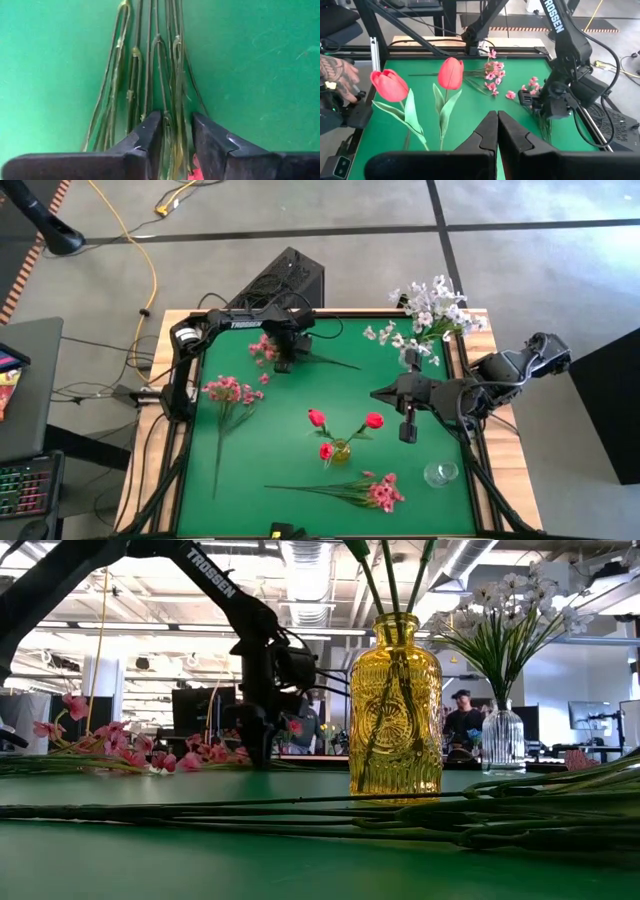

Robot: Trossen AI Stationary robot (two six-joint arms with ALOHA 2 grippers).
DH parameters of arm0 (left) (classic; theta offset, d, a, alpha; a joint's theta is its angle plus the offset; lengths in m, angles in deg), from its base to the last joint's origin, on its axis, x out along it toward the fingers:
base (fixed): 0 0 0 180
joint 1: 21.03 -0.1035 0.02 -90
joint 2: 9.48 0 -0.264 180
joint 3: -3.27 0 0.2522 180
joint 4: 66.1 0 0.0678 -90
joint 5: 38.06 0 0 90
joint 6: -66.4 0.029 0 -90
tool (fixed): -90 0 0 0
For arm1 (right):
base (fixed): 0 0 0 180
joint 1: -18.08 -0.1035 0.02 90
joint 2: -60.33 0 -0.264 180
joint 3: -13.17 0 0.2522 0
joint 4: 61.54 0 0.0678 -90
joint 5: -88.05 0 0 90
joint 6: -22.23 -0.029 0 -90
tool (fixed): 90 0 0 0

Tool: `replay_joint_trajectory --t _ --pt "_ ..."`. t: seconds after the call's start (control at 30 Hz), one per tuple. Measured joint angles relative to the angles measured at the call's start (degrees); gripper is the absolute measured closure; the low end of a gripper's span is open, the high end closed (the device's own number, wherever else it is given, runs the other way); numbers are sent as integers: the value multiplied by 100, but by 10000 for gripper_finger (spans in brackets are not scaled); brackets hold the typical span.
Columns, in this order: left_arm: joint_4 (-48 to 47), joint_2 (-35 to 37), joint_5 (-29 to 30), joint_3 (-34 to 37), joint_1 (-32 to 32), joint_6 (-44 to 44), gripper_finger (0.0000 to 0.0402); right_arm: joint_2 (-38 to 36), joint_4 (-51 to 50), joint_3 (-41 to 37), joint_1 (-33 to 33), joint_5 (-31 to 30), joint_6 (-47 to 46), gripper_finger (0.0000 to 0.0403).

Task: Sort flowers into vase by color
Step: Put the top middle pink flowers into the bottom transparent vase

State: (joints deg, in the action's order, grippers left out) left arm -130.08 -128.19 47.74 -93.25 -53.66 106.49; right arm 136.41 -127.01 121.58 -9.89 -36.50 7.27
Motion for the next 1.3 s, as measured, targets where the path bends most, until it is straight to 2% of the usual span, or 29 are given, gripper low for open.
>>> replay_joint_trajectory --t 0.23,0.57,0.9,1.13,1.3 --pt "-225 -28 91 -259 89 -284 392 0 91 0 -7 5 -17 367" --pt "-231 501 93 -899 408 -266 399 0 122 0 -15 22 -17 367" --pt "-183 1414 1242 -1403 979 628 401 0 175 0 -13 24 -36 367" --pt "123 1910 2299 -1550 1535 1496 401 -24 172 0 33 22 -582 367" --pt "379 2159 2809 -1550 1976 2195 401 -138 160 0 107 37 -1100 367"
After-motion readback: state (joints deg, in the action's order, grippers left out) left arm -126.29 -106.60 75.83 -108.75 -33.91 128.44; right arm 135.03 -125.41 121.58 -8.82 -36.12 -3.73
